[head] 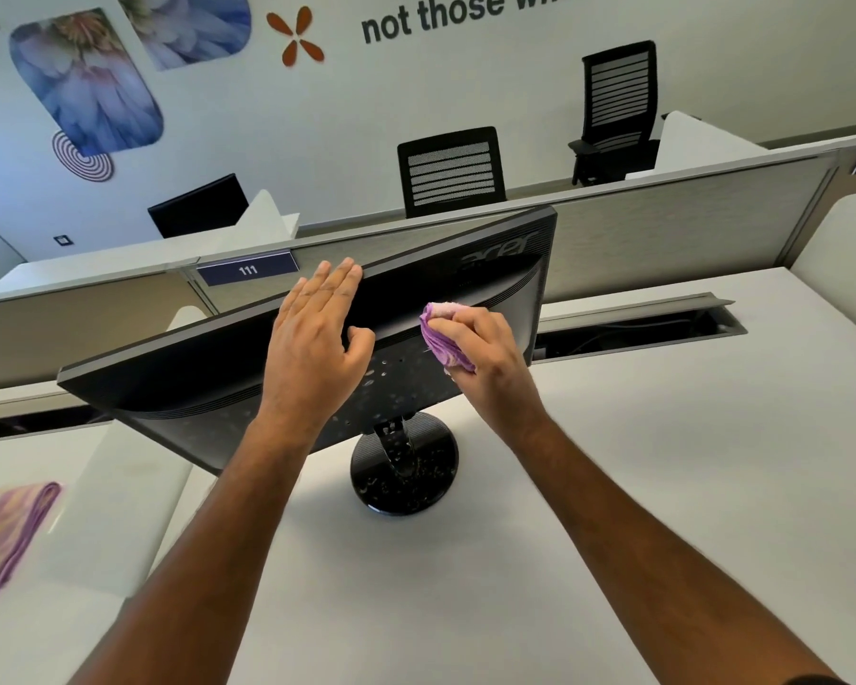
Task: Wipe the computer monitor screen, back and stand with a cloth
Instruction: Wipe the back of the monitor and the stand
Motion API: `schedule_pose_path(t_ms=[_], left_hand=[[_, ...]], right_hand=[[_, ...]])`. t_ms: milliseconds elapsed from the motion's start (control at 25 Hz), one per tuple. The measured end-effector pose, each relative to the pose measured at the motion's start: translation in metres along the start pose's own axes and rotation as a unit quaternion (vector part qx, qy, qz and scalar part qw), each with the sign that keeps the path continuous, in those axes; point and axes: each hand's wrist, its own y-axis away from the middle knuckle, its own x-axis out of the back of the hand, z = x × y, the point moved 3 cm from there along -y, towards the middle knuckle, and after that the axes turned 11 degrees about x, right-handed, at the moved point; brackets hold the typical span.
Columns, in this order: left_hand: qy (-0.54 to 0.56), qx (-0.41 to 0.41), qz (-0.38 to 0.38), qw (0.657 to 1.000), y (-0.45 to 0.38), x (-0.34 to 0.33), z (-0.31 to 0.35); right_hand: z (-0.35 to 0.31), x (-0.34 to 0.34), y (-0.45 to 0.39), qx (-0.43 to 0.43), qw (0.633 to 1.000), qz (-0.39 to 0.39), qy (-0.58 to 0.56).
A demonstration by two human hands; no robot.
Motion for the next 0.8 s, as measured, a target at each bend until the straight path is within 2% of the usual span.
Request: schedule_pose_path(t_ms=[120, 240, 320, 440, 560, 640, 720, 800], left_hand=[[-0.001, -0.003, -0.002, 1.000, 0.000, -0.001, -0.001], [0.001, -0.002, -0.006, 1.000, -0.001, -0.001, -0.002], [-0.002, -0.006, -0.013, 1.000, -0.001, 0.001, -0.003], [-0.011, -0.021, -0.020, 1.000, 0.002, 0.005, -0.007], [-0.016, -0.002, 0.014, 1.000, 0.010, 0.011, -0.018], [-0.022, 0.016, 0.041, 0.999, 0.016, 0.014, -0.028], [-0.022, 0.019, 0.050, 0.998, 0.019, 0.013, -0.034], [-0.013, 0.016, 0.051, 0.998, 0.018, 0.013, -0.036]], right_hand=[[0.014, -0.026, 0.032, 0.019, 0.996, -0.082, -0.003], [0.026, -0.050, 0.073, -0.029, 0.982, -0.185, -0.005], [0.032, -0.054, 0.091, -0.029, 0.975, -0.222, -0.003], [0.034, -0.040, 0.080, -0.002, 0.981, -0.192, 0.006], [0.017, -0.012, 0.034, 0.028, 0.998, -0.060, -0.009], [0.008, 0.000, 0.011, 0.042, 0.999, -0.006, -0.006], [0.007, -0.005, 0.008, 0.059, 0.998, -0.021, -0.001], [0.010, -0.024, 0.023, 0.069, 0.995, -0.078, 0.004]])
